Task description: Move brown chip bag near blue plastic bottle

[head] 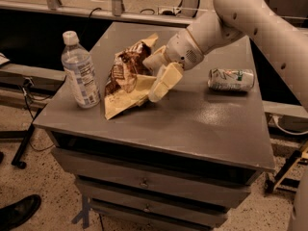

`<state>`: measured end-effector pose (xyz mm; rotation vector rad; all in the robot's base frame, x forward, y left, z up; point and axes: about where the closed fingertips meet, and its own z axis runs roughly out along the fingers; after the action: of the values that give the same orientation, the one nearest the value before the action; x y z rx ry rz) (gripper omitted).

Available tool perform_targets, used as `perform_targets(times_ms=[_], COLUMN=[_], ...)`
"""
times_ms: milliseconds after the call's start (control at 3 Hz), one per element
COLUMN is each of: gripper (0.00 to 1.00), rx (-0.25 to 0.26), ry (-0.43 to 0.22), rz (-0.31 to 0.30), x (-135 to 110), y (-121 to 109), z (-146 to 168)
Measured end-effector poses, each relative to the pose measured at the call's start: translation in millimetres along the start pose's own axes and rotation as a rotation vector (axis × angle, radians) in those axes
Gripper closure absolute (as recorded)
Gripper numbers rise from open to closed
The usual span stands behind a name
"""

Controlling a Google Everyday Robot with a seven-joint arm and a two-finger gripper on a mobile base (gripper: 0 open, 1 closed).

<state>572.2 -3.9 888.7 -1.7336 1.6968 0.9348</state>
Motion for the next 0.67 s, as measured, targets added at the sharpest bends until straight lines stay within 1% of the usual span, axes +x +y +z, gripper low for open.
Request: perform_targets(times_ms=[333, 667], gripper=[0.00, 0.00], rx=[0.067, 0.190], ry=[-0.006, -0.008], rz=[0.008, -0.006], x=[5.4, 19.2], y=[-3.5, -6.3], z=[-22.9, -71.6])
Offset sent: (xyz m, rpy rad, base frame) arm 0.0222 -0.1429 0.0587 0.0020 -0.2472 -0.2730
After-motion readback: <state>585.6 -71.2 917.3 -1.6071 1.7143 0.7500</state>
